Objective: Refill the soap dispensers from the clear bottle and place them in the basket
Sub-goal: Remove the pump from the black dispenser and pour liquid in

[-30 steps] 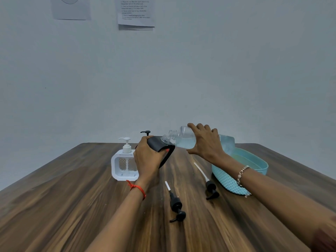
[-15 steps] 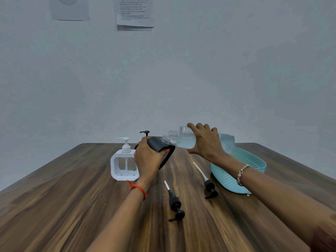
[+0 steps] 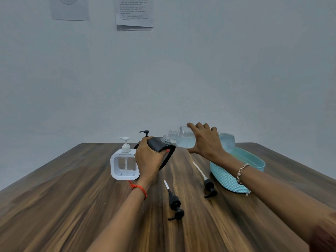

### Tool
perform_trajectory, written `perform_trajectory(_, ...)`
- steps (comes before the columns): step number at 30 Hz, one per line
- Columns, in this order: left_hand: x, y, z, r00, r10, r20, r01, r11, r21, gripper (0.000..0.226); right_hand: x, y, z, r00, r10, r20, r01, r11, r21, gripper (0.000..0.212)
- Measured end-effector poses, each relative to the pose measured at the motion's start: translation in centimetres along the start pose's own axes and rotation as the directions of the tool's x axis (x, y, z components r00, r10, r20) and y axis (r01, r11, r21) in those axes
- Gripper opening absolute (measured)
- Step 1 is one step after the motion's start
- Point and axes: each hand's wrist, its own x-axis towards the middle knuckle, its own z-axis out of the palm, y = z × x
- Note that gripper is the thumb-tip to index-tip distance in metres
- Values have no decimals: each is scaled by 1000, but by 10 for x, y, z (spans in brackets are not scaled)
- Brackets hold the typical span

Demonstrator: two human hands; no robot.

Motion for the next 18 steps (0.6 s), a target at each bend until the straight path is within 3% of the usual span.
perform_trajectory(18, -3, -4, 3, 1000, -6, 1, 6, 1000, -2, 59, -2, 0, 0, 1000, -6, 12, 6, 1000, -14, 85)
